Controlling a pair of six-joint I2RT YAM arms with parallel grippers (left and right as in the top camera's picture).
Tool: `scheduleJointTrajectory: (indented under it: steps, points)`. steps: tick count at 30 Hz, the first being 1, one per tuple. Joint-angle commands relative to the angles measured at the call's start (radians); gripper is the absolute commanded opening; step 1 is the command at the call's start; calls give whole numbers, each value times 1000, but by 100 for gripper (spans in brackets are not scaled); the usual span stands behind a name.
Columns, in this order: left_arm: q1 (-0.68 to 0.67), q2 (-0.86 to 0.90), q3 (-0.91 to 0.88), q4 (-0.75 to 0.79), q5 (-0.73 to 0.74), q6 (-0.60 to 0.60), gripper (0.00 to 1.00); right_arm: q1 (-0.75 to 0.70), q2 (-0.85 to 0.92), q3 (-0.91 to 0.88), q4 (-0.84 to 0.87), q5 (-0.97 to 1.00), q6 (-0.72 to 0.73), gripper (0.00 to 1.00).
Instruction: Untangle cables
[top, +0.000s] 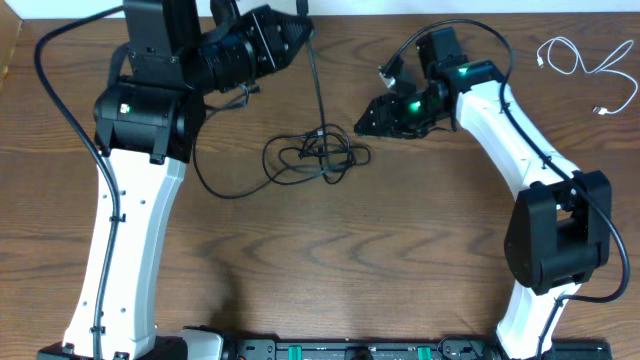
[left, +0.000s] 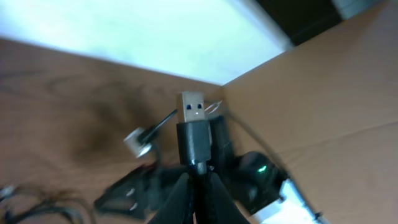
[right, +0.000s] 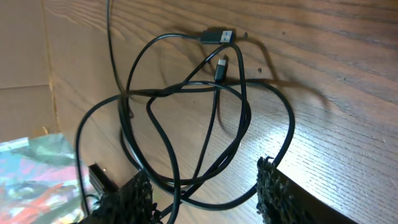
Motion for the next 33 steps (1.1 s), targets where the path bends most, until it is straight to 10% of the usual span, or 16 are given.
scheduleJointTrajectory:
  steps: [1,14,30,33]
  points:
    - [0,-14,13,-68,-62,101,8,-17,2,41,-19,-55,-31,54]
    - [-10,86,-6,-590,-354,245,8,89,0,43,-108,110,43,57]
    - [16,224,-230,-620,-638,33,8,199,-16,47,-92,253,-164,50]
    - [19,246,-237,-620,-637,34,36,206,-37,47,-98,233,-229,49]
